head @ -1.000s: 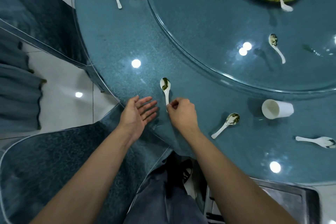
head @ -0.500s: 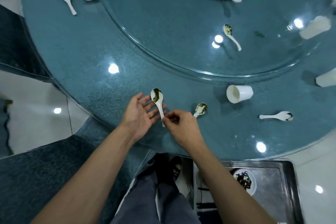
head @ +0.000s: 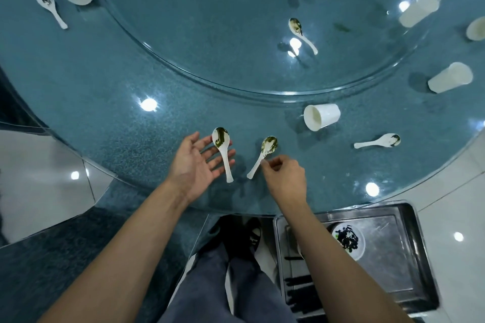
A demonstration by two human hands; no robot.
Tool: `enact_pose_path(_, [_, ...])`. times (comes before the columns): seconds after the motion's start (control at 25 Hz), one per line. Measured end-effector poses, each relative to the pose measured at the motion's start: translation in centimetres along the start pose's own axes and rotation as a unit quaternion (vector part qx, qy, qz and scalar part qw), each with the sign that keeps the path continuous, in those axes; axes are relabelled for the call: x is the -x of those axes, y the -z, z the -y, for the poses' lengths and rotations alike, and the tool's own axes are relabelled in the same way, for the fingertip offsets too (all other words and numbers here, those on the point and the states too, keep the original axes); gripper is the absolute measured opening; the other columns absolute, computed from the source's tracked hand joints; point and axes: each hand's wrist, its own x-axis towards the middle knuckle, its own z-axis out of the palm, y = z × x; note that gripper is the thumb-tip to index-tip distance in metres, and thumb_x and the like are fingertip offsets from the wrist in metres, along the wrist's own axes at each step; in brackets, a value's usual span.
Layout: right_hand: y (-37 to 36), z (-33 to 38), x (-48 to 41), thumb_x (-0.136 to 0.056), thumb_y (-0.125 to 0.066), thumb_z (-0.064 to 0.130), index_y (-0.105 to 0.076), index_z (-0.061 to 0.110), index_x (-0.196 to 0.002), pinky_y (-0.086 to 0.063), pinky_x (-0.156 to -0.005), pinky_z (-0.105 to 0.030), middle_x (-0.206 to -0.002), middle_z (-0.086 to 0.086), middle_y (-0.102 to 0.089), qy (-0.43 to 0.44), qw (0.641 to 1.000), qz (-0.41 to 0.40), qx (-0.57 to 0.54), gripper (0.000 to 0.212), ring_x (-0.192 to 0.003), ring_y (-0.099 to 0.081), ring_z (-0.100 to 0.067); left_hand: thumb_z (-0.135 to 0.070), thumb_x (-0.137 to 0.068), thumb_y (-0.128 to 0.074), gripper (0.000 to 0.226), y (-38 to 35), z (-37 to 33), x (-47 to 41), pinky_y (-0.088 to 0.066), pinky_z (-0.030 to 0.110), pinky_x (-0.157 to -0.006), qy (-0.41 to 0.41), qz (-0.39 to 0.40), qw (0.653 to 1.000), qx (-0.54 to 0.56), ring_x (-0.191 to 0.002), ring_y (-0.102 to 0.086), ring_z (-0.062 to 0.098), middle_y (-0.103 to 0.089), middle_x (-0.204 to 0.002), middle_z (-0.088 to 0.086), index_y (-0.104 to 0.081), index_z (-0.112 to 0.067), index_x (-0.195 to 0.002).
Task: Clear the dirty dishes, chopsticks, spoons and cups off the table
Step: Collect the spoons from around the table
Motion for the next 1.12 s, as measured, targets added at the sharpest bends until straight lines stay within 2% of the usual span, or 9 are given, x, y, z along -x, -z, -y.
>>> enact_pose_path(0.12, [-0.8,0.3,-0.4,-0.089,-0.067,0.049,-0.069,0.023,-0.085,-0.057,-0.079,-0.039,-0.084,0.002,-0.072,-0.023,1.0,-0.011,0.009,0.027,-0.085,-0.069,-0.023,-0.043,-0.105,-0.038,0.054,0.1,0.5,0.1,-0.05,0.051,-0.104,0.006,0.001,1.0,-0.013,-0.124,-0.061,0.04,-0.066,-0.13,0.021,-0.054,-0.004,-0.138])
enact_pose_path(0.24, [-1.4,0.8,-0.7,-0.092,-0.067,0.039,-0.07,0.022,-0.086,-0.056,-0.076,-0.036,-0.087,-0.002,-0.074,-0.016,1.0,-0.004,0.003,0.019,-0.085,-0.069,-0.025,-0.044,-0.105,-0.037,0.054,0.1,1.0,0.1,-0.05,0.052,-0.104,0.011,0.0,1.0,-0.025,-0.124,-0.061,0.04,-0.067,-0.13,0.021,-0.055,-0.005,-0.137])
enact_pose_path(0.4, [-0.9,0.6,-0.6,-0.091,-0.065,0.029,-0.074,0.019,-0.085,-0.059,-0.076,-0.039,-0.079,0.0,-0.073,0.001,1.0,0.014,-0.012,0.015,-0.078,-0.069,-0.021,-0.044,-0.105,-0.036,0.051,-0.3,1.5,0.1,-0.052,0.05,-0.1,0.01,0.001,0.999,-0.04,-0.119,-0.064,0.038,-0.068,-0.128,0.021,-0.057,-0.006,-0.133])
enact_pose_path(0.56, [1.1,0.8,0.5,-0.091,-0.071,0.033,-0.072,0.022,-0.085,-0.052,-0.066,-0.019,-0.074,0.012,-0.069,0.054,0.995,0.045,-0.073,0.012,-0.071,-0.064,0.0,-0.044,-0.105,-0.036,0.051,-1.4,2.0,-0.1,-0.052,0.049,-0.099,0.011,0.013,0.999,-0.043,-0.113,-0.066,0.037,-0.069,-0.126,0.02,-0.059,-0.006,-0.131])
enact_pose_path(0.64, [1.9,1.0,1.2,-0.09,-0.073,0.032,-0.07,0.027,-0.079,-0.046,-0.057,-0.01,-0.068,0.014,-0.068,0.075,0.991,0.07,-0.091,0.012,-0.062,-0.062,0.005,-0.043,-0.105,-0.036,0.049,-2.4,2.1,-0.2,-0.055,0.045,-0.091,0.01,0.017,0.999,-0.042,-0.103,-0.068,0.033,-0.07,-0.12,0.018,-0.06,-0.007,-0.127])
enact_pose_path(0.72, [2.2,0.9,1.7,-0.089,-0.074,0.029,-0.068,0.028,-0.074,-0.043,-0.05,-0.007,-0.063,0.015,-0.066,0.086,0.988,0.081,-0.098,0.016,-0.055,-0.06,0.008,-0.043,-0.104,-0.035,0.047,-3.6,2.6,-0.3,-0.056,0.041,-0.082,0.015,0.02,0.999,-0.049,-0.094,-0.069,0.03,-0.071,-0.111,0.015,-0.061,-0.008,-0.123])
enact_pose_path(0.88, [2.6,-0.2,1.7,-0.087,-0.075,0.035,-0.073,0.024,-0.081,-0.045,-0.055,-0.009,-0.063,0.014,-0.066,0.083,0.99,0.054,-0.097,0.013,-0.058,-0.06,0.007,-0.043,-0.104,-0.035,0.047,-5.0,3.6,-0.5,-0.056,0.041,-0.082,0.028,0.036,0.998,-0.052,-0.093,-0.072,0.032,-0.073,-0.105,0.015,-0.061,-0.008,-0.123])
enact_pose_path(1.04, [3.5,-1.4,1.6,-0.087,-0.076,0.038,-0.073,0.022,-0.082,-0.051,-0.059,-0.02,-0.064,0.012,-0.067,0.066,0.991,0.034,-0.108,0.017,-0.059,-0.061,0.002,-0.042,-0.104,-0.036,0.048,-6.3,4.5,-0.6,-0.052,0.045,-0.093,0.046,0.052,0.996,-0.05,-0.099,-0.07,0.034,-0.068,-0.12,0.019,-0.059,-0.007,-0.126])
enact_pose_path(1.12, [4.0,-1.8,1.6,-0.087,-0.075,0.04,-0.073,0.02,-0.082,-0.054,-0.063,-0.026,-0.065,0.01,-0.068,0.058,0.991,0.02,-0.116,0.021,-0.062,-0.063,-0.002,-0.042,-0.104,-0.037,0.046,-6.9,5.0,-0.7,-0.052,0.046,-0.094,0.055,0.057,0.996,-0.051,-0.101,-0.068,0.034,-0.065,-0.123,0.021,-0.06,-0.007,-0.123])
